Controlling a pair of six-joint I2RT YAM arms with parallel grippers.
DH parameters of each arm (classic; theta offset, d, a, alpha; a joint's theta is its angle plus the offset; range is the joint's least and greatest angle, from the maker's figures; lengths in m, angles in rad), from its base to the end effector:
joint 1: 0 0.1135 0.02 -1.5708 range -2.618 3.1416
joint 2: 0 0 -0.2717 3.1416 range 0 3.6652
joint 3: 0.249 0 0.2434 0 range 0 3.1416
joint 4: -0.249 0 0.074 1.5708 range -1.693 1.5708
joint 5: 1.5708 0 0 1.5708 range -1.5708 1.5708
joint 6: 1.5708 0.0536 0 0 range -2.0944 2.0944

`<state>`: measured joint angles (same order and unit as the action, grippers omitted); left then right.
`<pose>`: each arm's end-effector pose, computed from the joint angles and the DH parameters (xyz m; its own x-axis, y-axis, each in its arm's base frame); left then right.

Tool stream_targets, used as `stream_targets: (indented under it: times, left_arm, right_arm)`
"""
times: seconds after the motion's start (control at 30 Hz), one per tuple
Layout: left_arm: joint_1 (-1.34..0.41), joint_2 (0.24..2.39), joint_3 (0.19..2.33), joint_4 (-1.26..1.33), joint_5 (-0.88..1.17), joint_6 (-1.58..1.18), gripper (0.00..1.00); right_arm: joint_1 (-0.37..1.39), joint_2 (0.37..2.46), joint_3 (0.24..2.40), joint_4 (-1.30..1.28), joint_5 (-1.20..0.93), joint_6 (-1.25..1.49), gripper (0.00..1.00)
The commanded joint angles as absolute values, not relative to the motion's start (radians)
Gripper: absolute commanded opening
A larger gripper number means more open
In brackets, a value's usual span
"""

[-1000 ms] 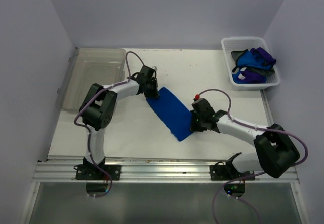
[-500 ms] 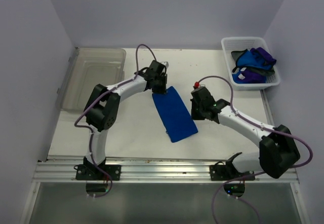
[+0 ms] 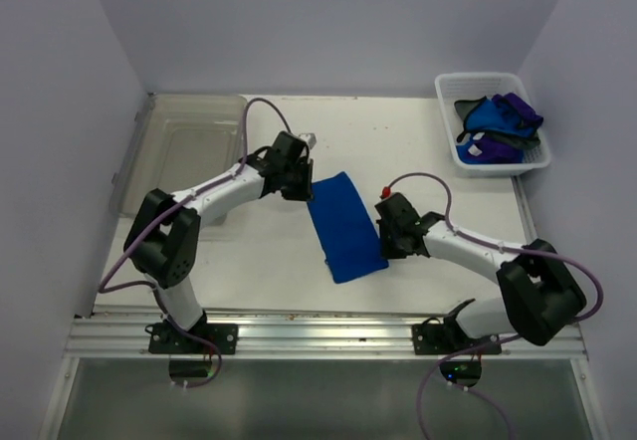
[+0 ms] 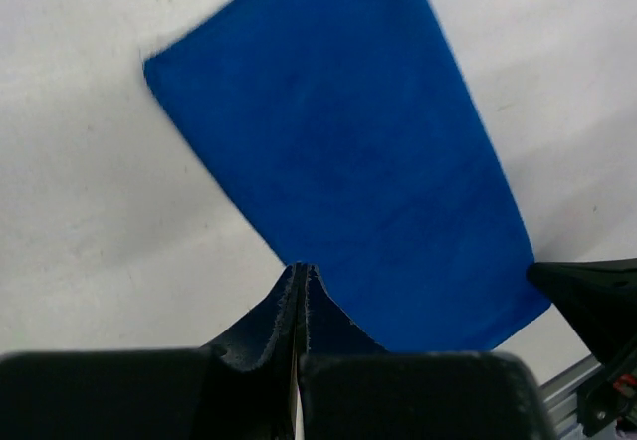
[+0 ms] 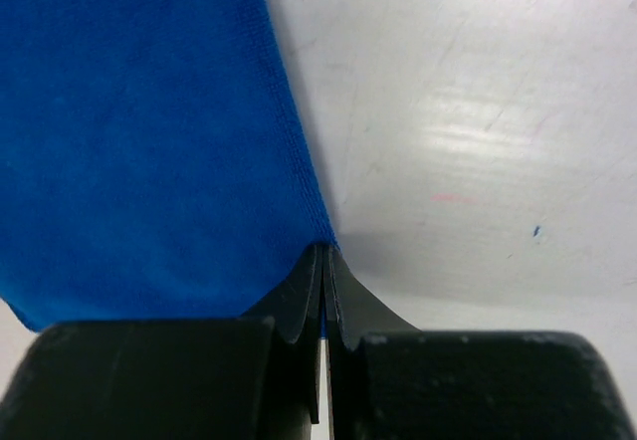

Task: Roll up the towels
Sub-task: Fold the towel

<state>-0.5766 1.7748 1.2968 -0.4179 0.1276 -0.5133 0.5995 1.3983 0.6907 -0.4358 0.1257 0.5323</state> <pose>0.3245 -0.2192 0.2250 -0.8685 -0.0162 -0.4955 0.2077 0.8956 -0.3934 0.2055 0.1323 0.1577 -0.9097 -0.0118 -0.4151 -0.0640 0.9916 0.1121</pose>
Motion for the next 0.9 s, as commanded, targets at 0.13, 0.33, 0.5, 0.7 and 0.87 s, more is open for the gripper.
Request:
stream_targets:
  times: [0.13,0.33,0.5,0.7,0.87]
  left_arm:
    - [-0.604,1.644,1.152,-0.347,0.182,-0.566,0.0]
    - [-0.666,1.696,1.123,-0.302,0.25,-0.578,0.0]
    - [-0.715,1.738,1.108,-0.218,0.313,-0.615,0.0]
    - [-0.752,1.808,1.135,-0.199,0.319,-0.624,0.0]
    - [-0.776,1.758,1.105,-0.212,0.287,-0.646,0.0]
  right_arm:
    - [0.699,1.261,0.575,-0.42,0.075,0.693,0.0]
    - [0.722,1.14,0.61,-0.511,0.1,0.667,0.0]
    - [0.741,1.123,0.623,-0.555,0.127,0.649,0.22]
    - [0.741,1.117,0.589,-0.519,0.083,0.687,0.4]
    - [0.744,1.104,0.588,-0.525,0.089,0.67,0.4]
